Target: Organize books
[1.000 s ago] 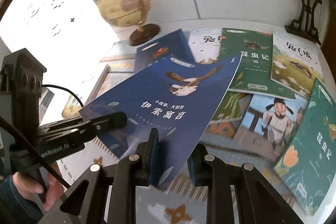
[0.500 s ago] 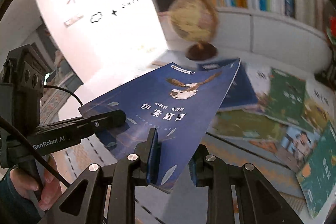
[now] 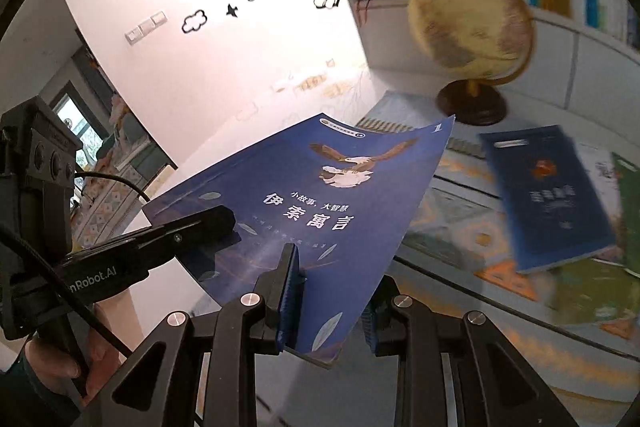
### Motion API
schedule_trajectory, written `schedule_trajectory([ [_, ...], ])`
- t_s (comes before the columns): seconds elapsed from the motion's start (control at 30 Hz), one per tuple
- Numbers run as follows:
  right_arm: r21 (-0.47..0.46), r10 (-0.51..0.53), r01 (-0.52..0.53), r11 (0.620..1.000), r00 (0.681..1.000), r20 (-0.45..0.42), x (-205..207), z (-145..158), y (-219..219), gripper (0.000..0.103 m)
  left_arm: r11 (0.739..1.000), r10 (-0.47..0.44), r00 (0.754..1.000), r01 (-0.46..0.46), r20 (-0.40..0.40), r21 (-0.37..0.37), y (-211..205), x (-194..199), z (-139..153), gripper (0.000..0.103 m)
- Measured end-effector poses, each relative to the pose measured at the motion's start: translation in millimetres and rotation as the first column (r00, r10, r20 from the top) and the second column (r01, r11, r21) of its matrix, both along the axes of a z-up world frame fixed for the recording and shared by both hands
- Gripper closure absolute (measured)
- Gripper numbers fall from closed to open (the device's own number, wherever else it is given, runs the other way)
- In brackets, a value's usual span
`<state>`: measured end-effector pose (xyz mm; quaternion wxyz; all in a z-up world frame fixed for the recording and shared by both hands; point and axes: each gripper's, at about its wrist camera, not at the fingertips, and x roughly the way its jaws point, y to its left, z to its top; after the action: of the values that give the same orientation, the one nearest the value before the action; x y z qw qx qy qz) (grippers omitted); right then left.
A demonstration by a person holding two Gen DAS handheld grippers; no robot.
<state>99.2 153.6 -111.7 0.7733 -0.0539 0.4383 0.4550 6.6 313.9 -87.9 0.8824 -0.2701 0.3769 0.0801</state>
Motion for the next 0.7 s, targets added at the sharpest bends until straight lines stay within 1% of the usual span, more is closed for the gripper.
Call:
schedule_trajectory([
  [0.07, -0.012, -0.013, 0.013, 1.000, 0.999, -0.034, 2.9, -8.8, 20.1, 0.076, 1.000, -0.006, 1.000, 0.006, -0.017, -0.004, 17.8, 2.2, -11.2, 0.090],
  [0.23, -0.062, -0.036, 0.032, 0.998, 0.998, -0.056, 11.6, -29.1, 54.0, 0.076, 0.999, -0.021, 0.999, 0.018, -0.045, -0.051, 46.9, 9.2, -37.5, 0.089],
  [0.47, -0.084, -0.080, 0.072, 0.994, 0.992, -0.093, 21.5, -42.9, 69.2, 0.076, 0.997, -0.054, 0.997, 0.050, -0.062, -0.066, 58.2, 17.2, -53.1, 0.086],
  [0.57, -0.076, -0.109, 0.098, 0.992, 0.982, -0.152, 28.7, -51.6, 71.8, 0.076, 0.995, -0.066, 0.994, 0.060, -0.081, -0.077, 62.4, 20.1, -60.7, 0.081],
  [0.6, -0.070, -0.118, 0.107, 0.992, 0.978, -0.172, 30.9, -54.3, 71.3, 0.076, 0.994, -0.063, 0.994, 0.055, -0.088, -0.091, 64.2, 19.1, -64.2, 0.079],
  [0.7, -0.060, -0.134, 0.124, 0.991, 0.969, -0.210, 33.0, -61.0, 69.2, 0.076, 0.990, -0.053, 0.993, 0.039, -0.106, -0.137, 69.5, 17.1, -73.1, 0.078],
])
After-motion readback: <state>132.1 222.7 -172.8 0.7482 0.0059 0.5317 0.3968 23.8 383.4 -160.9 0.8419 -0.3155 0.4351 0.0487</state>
